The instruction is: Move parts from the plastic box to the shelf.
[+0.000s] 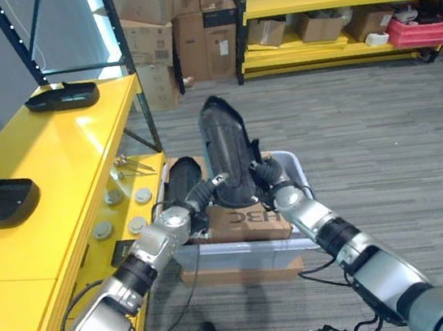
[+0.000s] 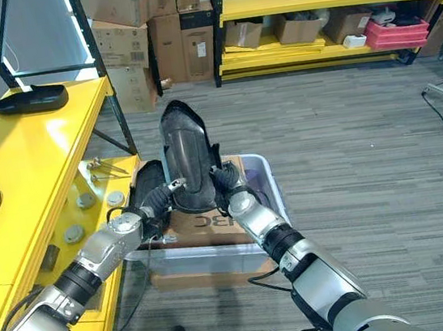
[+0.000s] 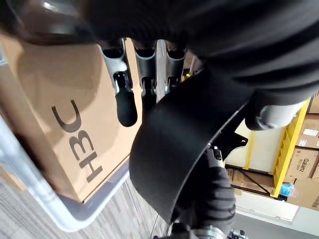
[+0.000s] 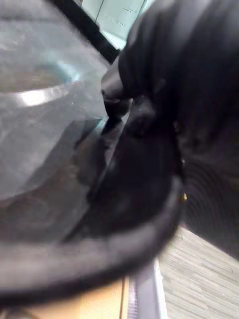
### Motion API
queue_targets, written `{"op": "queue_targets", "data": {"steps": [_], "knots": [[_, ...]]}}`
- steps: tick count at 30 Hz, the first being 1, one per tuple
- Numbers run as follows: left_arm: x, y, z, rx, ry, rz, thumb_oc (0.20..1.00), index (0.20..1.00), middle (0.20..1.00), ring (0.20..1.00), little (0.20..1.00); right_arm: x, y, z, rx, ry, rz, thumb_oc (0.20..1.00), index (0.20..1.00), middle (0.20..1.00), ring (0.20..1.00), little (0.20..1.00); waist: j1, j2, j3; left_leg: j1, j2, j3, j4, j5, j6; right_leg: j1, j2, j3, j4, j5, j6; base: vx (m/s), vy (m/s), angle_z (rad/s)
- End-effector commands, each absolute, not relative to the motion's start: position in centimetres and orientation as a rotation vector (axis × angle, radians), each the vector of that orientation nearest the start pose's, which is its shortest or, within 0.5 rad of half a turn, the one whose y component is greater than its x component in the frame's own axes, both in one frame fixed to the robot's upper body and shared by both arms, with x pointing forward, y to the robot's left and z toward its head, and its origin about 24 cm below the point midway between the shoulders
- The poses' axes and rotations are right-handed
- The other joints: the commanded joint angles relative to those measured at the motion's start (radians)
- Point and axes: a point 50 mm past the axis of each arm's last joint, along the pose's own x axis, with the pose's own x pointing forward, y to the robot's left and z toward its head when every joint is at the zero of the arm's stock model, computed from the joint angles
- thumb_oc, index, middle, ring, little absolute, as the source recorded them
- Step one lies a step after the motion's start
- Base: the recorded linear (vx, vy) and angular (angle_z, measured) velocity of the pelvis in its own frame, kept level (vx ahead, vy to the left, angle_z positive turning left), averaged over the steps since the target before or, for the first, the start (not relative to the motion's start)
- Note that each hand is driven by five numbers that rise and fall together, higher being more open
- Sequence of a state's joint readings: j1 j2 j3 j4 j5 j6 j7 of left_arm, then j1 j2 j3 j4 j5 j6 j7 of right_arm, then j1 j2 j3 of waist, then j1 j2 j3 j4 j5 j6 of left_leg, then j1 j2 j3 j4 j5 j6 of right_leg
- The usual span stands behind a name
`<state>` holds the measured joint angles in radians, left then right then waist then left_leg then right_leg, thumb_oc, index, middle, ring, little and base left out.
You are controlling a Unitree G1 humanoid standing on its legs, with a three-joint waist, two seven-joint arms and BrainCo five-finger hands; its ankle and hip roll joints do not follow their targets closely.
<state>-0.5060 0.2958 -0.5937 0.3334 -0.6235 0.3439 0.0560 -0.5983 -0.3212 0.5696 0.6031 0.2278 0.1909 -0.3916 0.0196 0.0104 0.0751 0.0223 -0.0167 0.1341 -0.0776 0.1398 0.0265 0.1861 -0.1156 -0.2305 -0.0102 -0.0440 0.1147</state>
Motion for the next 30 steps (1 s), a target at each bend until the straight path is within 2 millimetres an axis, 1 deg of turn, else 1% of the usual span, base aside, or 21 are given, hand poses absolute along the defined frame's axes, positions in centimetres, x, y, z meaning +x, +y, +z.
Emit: {"op": "queue_targets", "data": {"steps": [1, 6, 7, 8, 9, 14, 17, 19, 20, 23, 24, 25, 26, 28, 29, 30], "knots": [[30.7, 0.0, 10.7, -0.103, 0.097, -0.752, 0.2, 0.2, 0.2, 0.2, 0.2, 34.5, -8.9, 5.7, -0.427, 0.1, 0.115, 0.2, 0.2, 0.2, 0.2, 0.2, 0.043, -0.013, -0.026, 0.07, 0.015, -0.016, 0.034, -0.129, -0.025, -0.1, -0.042, -0.014, -0.073, 0.181, 0.061, 0.0, 0.0, 0.0], [30.7, 0.5, 11.8, -0.161, 0.034, -0.694, 0.2, 0.2, 0.2, 0.2, 0.2, 34.1, -8.4, 5.8, -0.294, 0.128, 0.136, 0.2, 0.2, 0.2, 0.2, 0.2, 0.047, -0.015, -0.021, 0.073, 0.014, -0.021, 0.034, -0.127, -0.025, -0.096, -0.042, -0.017, -0.072, 0.182, 0.061, 0.0, 0.0, 0.0], [30.8, 0.8, 12.3, -0.182, 0.008, -0.666, 0.2, 0.2, 0.2, 0.2, 0.2, 34.0, -8.1, 6.0, -0.207, 0.139, 0.157, 0.2, 0.2, 0.2, 0.2, 0.2, 0.049, -0.016, -0.017, 0.074, 0.014, -0.024, 0.034, -0.126, -0.026, -0.094, -0.043, -0.019, -0.072, 0.182, 0.06, 0.0, 0.0, 0.0], [30.9, 1.0, 12.6, -0.192, -0.007, -0.652, 0.2, 0.2, 0.2, 0.2, 0.2, 34.0, -7.9, 6.1, -0.158, 0.142, 0.167, 0.467, 0.467, 0.467, 0.467, 0.467, 0.05, -0.017, -0.016, 0.074, 0.014, -0.025, 0.036, -0.126, -0.026, -0.093, -0.044, -0.021, -0.071, 0.182, 0.06, 0.0, 0.0, 0.0], [30.9, 1.4, 13.0, -0.201, -0.035, -0.631, 0.2, 0.2, 0.2, 0.2, 0.2, 33.9, -7.8, 6.2, -0.093, 0.148, 0.175, 1.0, 1.0, 1.0, 1.0, 1.0, 0.052, -0.017, -0.014, 0.074, 0.014, -0.027, 0.037, -0.126, -0.027, -0.09, -0.044, -0.023, -0.072, 0.183, 0.06, 0.0, 0.0, 0.0], [31.4, 3.1, 14.8, -0.251, -0.14, -0.534, 0.2, 0.2, 0.2, 0.2, 0.2, 33.7, -7.6, 7.4, 0.179, 0.115, 0.136, 1.0, 1.0, 1.0, 1.0, 1.0, 0.062, -0.018, -0.012, 0.078, 0.011, -0.035, 0.037, -0.124, -0.026, -0.082, -0.05, -0.038, -0.072, 0.183, 0.06, 0.0, 0.0, 0.0], [31.7, 4.6, 15.8, -0.249, -0.208, -0.459, 0.2, 0.2, 0.2, 0.2, 0.2, 33.5, -8.2, 8.1, 0.242, 0.058, 0.096, 1.0, 1.0, 1.0, 1.0, 1.0, 0.064, -0.015, -0.014, 0.079, 0.008, -0.039, 0.036, -0.124, -0.022, -0.081, -0.052, -0.043, -0.07, 0.181, 0.061, 0.0, 0.0, 0.0], [31.8, 5.9, 16.0, -0.233, -0.249, -0.404, 0.2, 0.2, 0.2, 0.2, 0.2, 33.2, -9.3, 8.5, 0.265, 0.006, 0.054, 1.0, 1.0, 1.0, 1.0, 1.0, 0.062, -0.012, -0.014, 0.079, 0.004, -0.04, 0.035, -0.124, -0.018, -0.082, -0.053, -0.043, -0.067, 0.181, 0.062, 0.0, 0.0, 0.0], [31.8, 7.2, 16.1, -0.232, -0.272, -0.364, 0.2, 0.2, 0.2, 0.2, 0.2, 32.7, -10.7, 8.6, 0.261, -0.037, 0.018, 1.0, 1.0, 1.0, 1.0, 1.0, 0.058, -0.01, -0.013, 0.077, -0.001, -0.043, 0.036, -0.125, -0.013, -0.084, -0.054, -0.041, -0.063, 0.18, 0.064, 0.0, 0.0, 0.0], [31.3, 9.7, 16.1, -0.213, -0.317, -0.291, 0.2, 0.2, 0.2, 0.2, 0.2, 31.3, -13.5, 8.5, 0.22, -0.093, -0.026, 1.0, 1.0, 1.0, 1.0, 1.0, 0.044, -0.008, -0.01, 0.076, -0.011, -0.052, 0.035, -0.128, 0.001, -0.096, -0.057, -0.025, -0.037, 0.17, 0.07, -0.01, -0.005, -0.06], [31.2, 10.3, 16.0, -0.2, -0.327, -0.276, 0.2, 0.2, 0.2, 0.2, 0.2, 31.0, -14.3, 8.4, 0.204, -0.101, -0.034, 1.0, 1.0, 1.0, 1.0, 1.0, 0.038, -0.007, -0.01, 0.075, -0.013, -0.056, 0.035, -0.128, 0.005, -0.103, -0.057, -0.013, -0.023, 0.164, 0.07, -0.01, -0.012, -0.05], [31.2, 10.3, 16.0, -0.2, -0.327, -0.276, 0.2, 0.2, 0.2, 0.2, 0.2, 30.9, -14.3, 8.4, 0.204, -0.1, -0.034, 1.0, 1.0, 1.0, 1.0, 1.0, 0.038, -0.007, -0.01, 0.075, -0.013, -0.056, 0.035, -0.128, 0.005, -0.104, -0.057, -0.013, -0.022, 0.163, 0.07, -0.02, -0.027, -0.04], [31.0, 11.6, 16.0, -0.172, -0.361, -0.239, 0.2, 0.2, 0.2, 0.2, 0.2, 30.1, -16.0, 8.2, 0.186, -0.108, -0.048, 1.0, 1.0, 1.0, 1.0, 1.0, 0.021, -0.005, -0.004, 0.079, -0.015, -0.071, 0.031, -0.13, 0.014, -0.113, -0.05, 0.018, 0.011, 0.144, 0.069, -0.03, -0.038, -0.02], [30.8, 13.0, 16.2, -0.165, -0.391, -0.207, 0.2, 0.2, 0.2, 0.2, 0.2, 28.7, -18.5, 7.5, 0.157, -0.092, -0.067, 1.0, 1.0, 1.0, 1.0, 1.0, -0.005, -0.008, -0.006, 0.065, -0.017, -0.101, 0.028, -0.124, 0.023, -0.134, -0.029, 0.076, 0.049, 0.12, 0.062, -0.03, -0.083, 0.05], [30.7, 13.6, 16.2, -0.162, -0.406, -0.184, 0.2, 0.2, 0.2, 0.2, 0.2, 28.1, -19.4, 7.1, 0.13, -0.082, -0.067, 1.0, 1.0, 1.0, 1.0, 1.0, -0.015, -0.011, -0.007, 0.06, -0.017, -0.111, 0.028, -0.123, 0.023, -0.139, -0.019, 0.092, 0.056, 0.111, 0.057, -0.03, -0.188, 0.55], [30.3, 15.3, 16.4, -0.163, -0.439, -0.109, 0.2, 0.2, 0.2, 0.2, 0.2, 27.0, -20.7, 6.3, 0.074, -0.036, -0.062, 1.0, 1.0, 1.0, 1.0, 1.0, -0.028, -0.019, -0.008, 0.052, -0.01, -0.125, 0.031, -0.118, 0.015, -0.141, -0.003, 0.1, 0.055, 0.104, 0.048, -0.02, -0.161, 0.75]]}}
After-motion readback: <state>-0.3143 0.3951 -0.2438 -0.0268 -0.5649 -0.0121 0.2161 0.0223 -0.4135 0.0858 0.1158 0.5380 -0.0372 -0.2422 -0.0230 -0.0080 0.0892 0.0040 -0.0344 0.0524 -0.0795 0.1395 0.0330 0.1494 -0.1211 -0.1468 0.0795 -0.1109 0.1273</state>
